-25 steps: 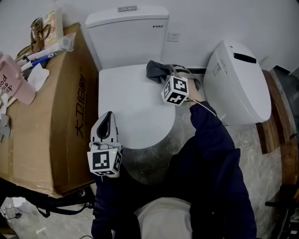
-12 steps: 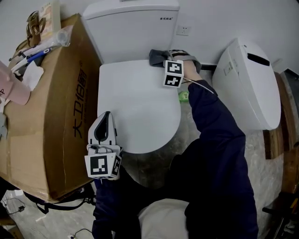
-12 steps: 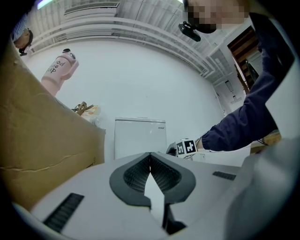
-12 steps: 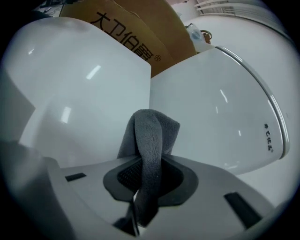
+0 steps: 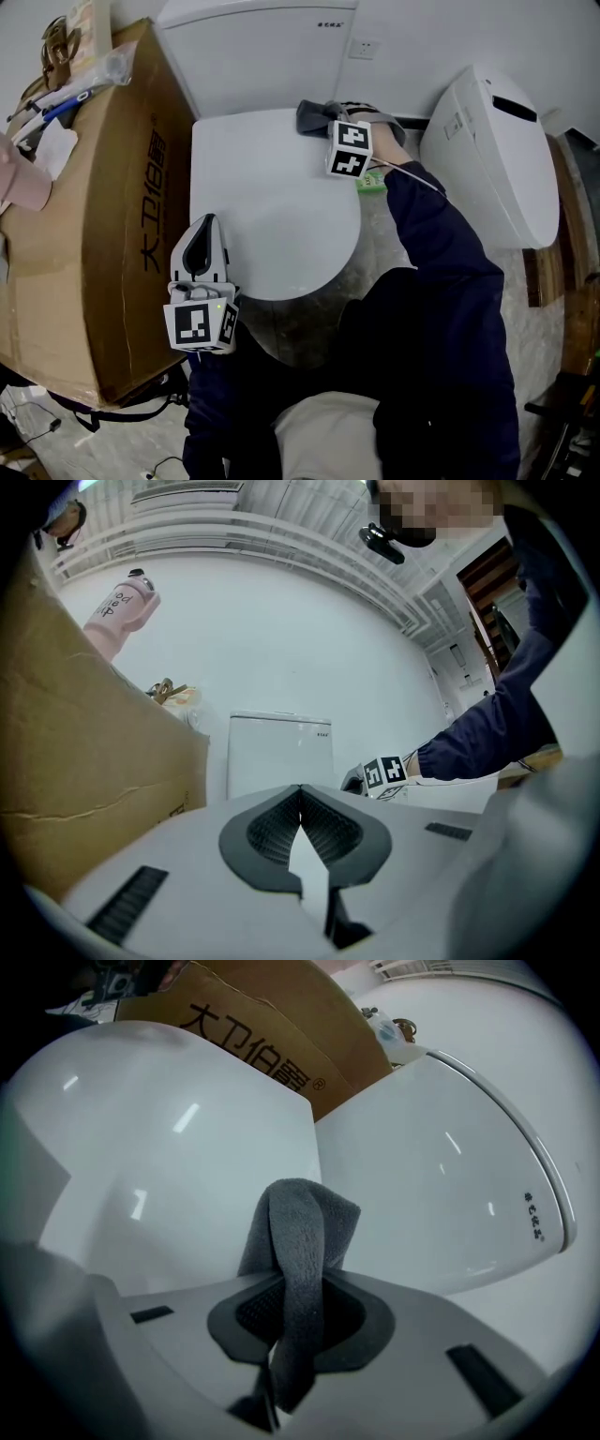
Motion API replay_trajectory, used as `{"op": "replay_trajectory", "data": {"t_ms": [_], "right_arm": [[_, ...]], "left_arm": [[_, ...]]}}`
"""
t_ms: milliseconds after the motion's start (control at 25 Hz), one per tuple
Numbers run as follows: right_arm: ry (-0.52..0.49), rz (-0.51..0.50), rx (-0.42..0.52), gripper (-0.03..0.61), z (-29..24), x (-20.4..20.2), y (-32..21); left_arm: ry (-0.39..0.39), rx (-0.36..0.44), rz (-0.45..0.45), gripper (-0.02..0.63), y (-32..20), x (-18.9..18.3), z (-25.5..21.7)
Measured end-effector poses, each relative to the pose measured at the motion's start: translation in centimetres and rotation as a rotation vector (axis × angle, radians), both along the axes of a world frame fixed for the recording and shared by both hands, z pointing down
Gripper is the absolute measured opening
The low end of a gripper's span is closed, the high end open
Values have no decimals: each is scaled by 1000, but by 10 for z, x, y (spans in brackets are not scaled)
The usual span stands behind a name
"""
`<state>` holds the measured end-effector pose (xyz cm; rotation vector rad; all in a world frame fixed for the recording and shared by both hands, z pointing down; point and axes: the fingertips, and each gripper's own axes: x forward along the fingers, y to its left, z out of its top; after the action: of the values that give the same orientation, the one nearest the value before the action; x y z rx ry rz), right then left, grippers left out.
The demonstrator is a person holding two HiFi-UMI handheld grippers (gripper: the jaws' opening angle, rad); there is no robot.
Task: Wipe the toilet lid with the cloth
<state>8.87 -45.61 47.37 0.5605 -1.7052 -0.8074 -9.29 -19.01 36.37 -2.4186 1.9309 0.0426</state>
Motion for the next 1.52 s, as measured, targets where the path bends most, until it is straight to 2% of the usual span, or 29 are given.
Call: {"op": "replay_trajectory", "data": {"t_ms": [640, 1000, 1520], "right_arm": [[69, -35, -127, 67, 22, 33, 145], [67, -55, -205, 67, 26, 47, 216], [19, -54, -312, 67, 29, 49, 268]], "left_arm": [[22, 29, 117, 15, 7, 12, -6], [58, 22, 130, 15, 9, 14, 0], [63, 32, 140, 15, 15, 13, -6]]}}
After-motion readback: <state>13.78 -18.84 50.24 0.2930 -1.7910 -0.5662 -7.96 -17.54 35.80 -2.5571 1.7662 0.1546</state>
